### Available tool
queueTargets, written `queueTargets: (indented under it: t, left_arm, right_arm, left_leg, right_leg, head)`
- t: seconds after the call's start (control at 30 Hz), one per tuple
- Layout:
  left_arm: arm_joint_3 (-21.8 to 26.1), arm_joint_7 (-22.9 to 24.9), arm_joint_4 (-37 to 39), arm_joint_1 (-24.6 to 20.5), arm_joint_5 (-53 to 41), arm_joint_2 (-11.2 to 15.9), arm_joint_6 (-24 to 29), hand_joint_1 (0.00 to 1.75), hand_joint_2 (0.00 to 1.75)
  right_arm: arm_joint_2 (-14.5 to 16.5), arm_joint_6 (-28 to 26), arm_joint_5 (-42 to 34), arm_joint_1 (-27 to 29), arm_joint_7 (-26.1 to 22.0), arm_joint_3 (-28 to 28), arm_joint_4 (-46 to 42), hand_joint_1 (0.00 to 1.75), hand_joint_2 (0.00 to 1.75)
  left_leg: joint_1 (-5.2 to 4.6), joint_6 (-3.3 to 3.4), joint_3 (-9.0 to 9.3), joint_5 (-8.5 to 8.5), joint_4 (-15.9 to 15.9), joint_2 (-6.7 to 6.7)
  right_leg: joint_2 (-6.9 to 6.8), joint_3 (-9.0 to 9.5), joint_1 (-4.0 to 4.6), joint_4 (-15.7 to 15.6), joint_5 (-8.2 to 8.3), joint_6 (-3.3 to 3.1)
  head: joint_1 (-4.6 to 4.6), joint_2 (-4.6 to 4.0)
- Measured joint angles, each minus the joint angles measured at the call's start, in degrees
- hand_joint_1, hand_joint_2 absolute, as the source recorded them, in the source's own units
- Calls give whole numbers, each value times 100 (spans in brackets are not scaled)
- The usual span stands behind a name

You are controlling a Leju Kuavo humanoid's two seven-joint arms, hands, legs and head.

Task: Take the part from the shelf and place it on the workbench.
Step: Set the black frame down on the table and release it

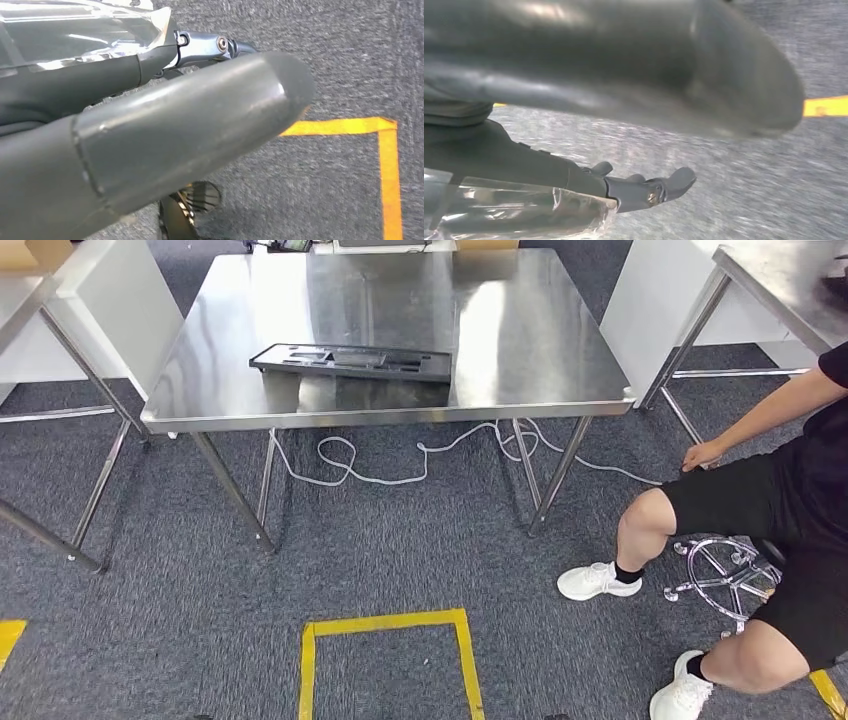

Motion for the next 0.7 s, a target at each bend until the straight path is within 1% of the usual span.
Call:
queueTargets:
  t: [0.03, 0.07, 0.1, 0.13, 0.17, 0.2, 0.23, 0.27, 0.3, 0.33, 0.37, 0.4, 0.43, 0.47, 0.5, 0.53, 0.57, 0.6, 0.63, 0.67, 0.7]
  left_arm:
    - [4, 2, 3, -1, -7, -3, 0, 0, 0]
    - [11, 4, 5, 1, -13, -4, 0, 0, 0]
    - [19, 7, 9, 4, -15, -4, -1, 0, 0]
    - [26, 9, 13, 6, -17, -4, -2, 0, 0]
    - [32, 10, 15, 6, -18, -5, -3, 0, 0]
    - [36, 11, 18, 7, -19, -8, -3, 0, 0]
    - [39, 11, 20, 6, -19, -11, -4, 0, 0]
    - [40, 12, 21, 6, -19, -14, -4, 0, 0]
    - [42, 11, 21, 5, -19, -15, -4, 0, 0]
    - [42, 11, 21, 5, -19, -15, -4, 0, 0]
    - [43, 10, 21, 6, -19, -15, -4, 0, 0]
    - [43, 10, 21, 10, -19, -14, -4, 0, 0]
    - [44, 10, 21, 15, -19, -12, -4, 0, 0]
    - [44, 11, 23, 23, -20, -12, -5, 0, 0]
    - [45, 14, 25, 31, -21, -12, -7, 0, 0]
    - [45, 16, 28, 35, -22, -14, -8, 0, 0]
    - [45, 20, 30, 39, -23, -15, -10, 0, 0]
    - [45, 22, 31, 40, -23, -15, -10, 0, 0]
    - [45, 23, 32, 42, -22, -15, -10, 0, 0]
    - [45, 25, 32, 45, -22, -14, -10, 0, 0]
    - [45, 25, 32, 48, -21, -14, -11, 0, 0]
  right_arm:
    - [-1, -15, 0, 25, 8, -8, 4, 0, 0]
    - [1, -25, 5, 52, 18, -13, 10, 0, 0]
    - [2, -31, 16, 77, 32, -14, 16, 0, 0]
    - [1, -36, 33, 97, 48, -15, 23, 0, 0]
    - [1, -38, 54, 112, 66, -15, 28, 0, 0]
    - [1, -40, 75, 124, 83, -15, 32, 0, 0]
    - [1, -40, 91, 130, 92, -15, 34, 0, 0]
    - [1, -41, 103, 132, 98, -15, 35, 0, 0]
    - [2, -42, 110, 133, 102, -15, 35, 0, 0]
    - [2, -43, 115, 135, 103, -14, 35, 0, 0]
    - [3, -44, 120, 139, 106, -14, 36, 0, 0]
    - [5, -45, 125, 150, 112, -14, 39, 0, 0]
    - [8, -47, 133, 156, 120, -14, 45, 0, 0]
    - [11, -49, 141, 159, 133, -14, 51, 0, 0]
    - [14, -51, 149, 163, 147, -14, 56, 0, 0]
    - [16, -53, 161, 164, 159, -13, 60, 0, 0]
    - [23, -54, 179, 171, 170, -13, 61, 0, 0]
    - [31, -54, 203, 181, 178, -11, 63, 0, 0]
    - [39, -54, 228, 189, 182, -8, 64, 0, 0]
    - [47, -54, 250, 197, 186, -5, 66, 0, 0]
    - [54, -54, 263, 204, 193, -2, 68, 0, 0]
  left_leg:
    - [-8, 37, -77, 70, -2, 12]
    - [-16, 62, -165, 140, 3, 16]
    - [-26, 67, -245, 207, 9, 24]
    - [-33, 62, -329, 275, 18, 33]
    - [-38, 53, -413, 340, 32, 39]
    - [-40, 39, -492, 399, 52, 43]
    - [-41, 19, -573, 451, 81, 46]
    - [-50, -8, -648, 498, 116, 46]
    - [-58, -39, -703, 545, 142, 49]
    - [-66, -71, -740, 591, 160, 53]
    - [-71, -101, -762, 639, 165, 56]
    - [-69, -130, -776, 692, 160, 56]
    - [-60, -159, -807, 686, 177, 43]
    - [-48, -191, -851, 568, 252, 30]
    - [-34, -227, -911, 334, 423, 15]
    - [-15, -264, -983, 10, 701, 0]
    - [0, -301, -1049, -312, 1060, -7]
    - [17, -335, -1096, -534, 1422, -12]
    - [37, -367, -1096, -613, 1692, -17]
    - [63, -397, -1022, -555, 1807, -17]
    - [94, -424, -852, -407, 1721, -16]
  right_leg:
    - [11, -98, -10, 304, -276, -50]
    - [20, -194, -14, 682, -533, -79]
    - [25, -253, -20, 1033, -698, -73]
    - [28, -247, -25, 1265, -748, -31]
    - [30, -152, -26, 1305, -686, 30]
    - [31, 53, -27, 1111, -555, 91]
    - [32, 347, -28, 734, -435, 128]
    - [35, 671, -20, 270, -389, 131]
    - [38, 918, -1, -124, -396, 108]
    - [43, 1053, 20, -389, -435, 67]
    - [47, 1084, 45, -502, -468, 23]
    - [46, 1031, 44, -508, -442, -25]
    - [35, 978, 19, -505, -395, -77]
    - [23, 925, -6, -502, -337, -141]
    - [9, 859, -33, -506, -268, -202]
    - [-3, 797, -41, -504, -199, -245]
    - [-9, 726, -35, -500, -128, -272]
    - [-16, 652, -30, -495, -59, -278]
    - [-21, 574, -28, -484, 7, -271]
    - [-26, 482, -32, -464, 65, -252]
    - [-28, 387, -41, -433, 113, -230]
  head:
    - [8, 0]
    - [20, -1]
    - [25, 0]
    - [28, 0]
    - [33, 1]
    - [34, 1]
    - [36, 1]
    - [36, 1]
    - [30, 0]
    - [28, 1]
    - [22, 0]
    - [19, 0]
    - [20, 1]
    - [10, 0]
    - [-6, 1]
    - [-19, 0]
    - [-35, 0]
    - [-41, 0]
    - [-40, 0]
    - [-41, 0]
    - [-40, 0]
